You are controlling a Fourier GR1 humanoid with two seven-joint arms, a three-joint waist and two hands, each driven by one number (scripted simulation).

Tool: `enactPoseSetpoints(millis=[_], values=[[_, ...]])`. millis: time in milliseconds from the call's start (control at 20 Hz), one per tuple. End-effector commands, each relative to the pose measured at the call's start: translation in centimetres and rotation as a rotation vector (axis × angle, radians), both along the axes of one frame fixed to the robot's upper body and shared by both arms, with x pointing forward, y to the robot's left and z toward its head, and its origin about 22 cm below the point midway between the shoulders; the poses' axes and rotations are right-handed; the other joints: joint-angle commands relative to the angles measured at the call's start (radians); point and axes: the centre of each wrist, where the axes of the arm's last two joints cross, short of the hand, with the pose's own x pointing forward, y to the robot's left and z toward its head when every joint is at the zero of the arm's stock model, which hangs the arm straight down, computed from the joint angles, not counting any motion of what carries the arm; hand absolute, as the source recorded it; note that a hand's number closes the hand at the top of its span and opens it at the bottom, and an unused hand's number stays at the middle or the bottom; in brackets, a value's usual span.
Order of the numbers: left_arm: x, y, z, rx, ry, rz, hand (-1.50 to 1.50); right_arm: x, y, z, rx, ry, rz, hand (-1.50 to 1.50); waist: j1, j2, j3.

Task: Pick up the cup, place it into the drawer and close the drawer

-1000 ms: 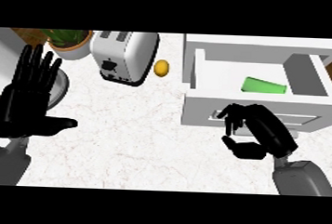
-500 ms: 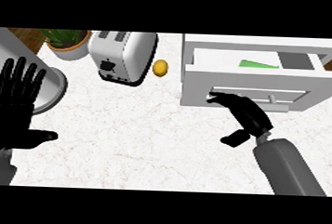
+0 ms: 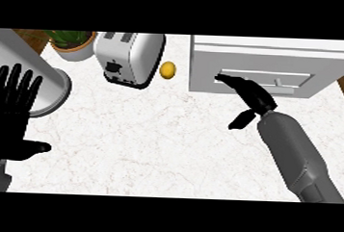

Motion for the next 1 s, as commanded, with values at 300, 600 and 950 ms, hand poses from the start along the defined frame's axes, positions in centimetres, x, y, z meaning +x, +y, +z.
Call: enactPoseSetpoints(millis=[300, 600, 950], values=[[1.1, 0.8, 0.6, -0.015, -0.004, -0.029, -1.50, 2.6, -3.9, 1.5, 0.002, 0.058, -0.020, -1.50, 0.030, 0.021, 0.004], [0.0, -2.0, -1.0, -0.004, -0.004, -0.075, -1.50, 4.0, -5.6, 4.5, 0.017, 0.039, -0.069, -1.50, 0.066, 0.030, 0.005], [1.9, -1.8, -0.3, 0.016, -0.018, -0.064, -1.50, 4.4, -5.4, 5.1, 0.024, 0.037, -0.052, -1.50, 0.062, 0.038, 0.005]])
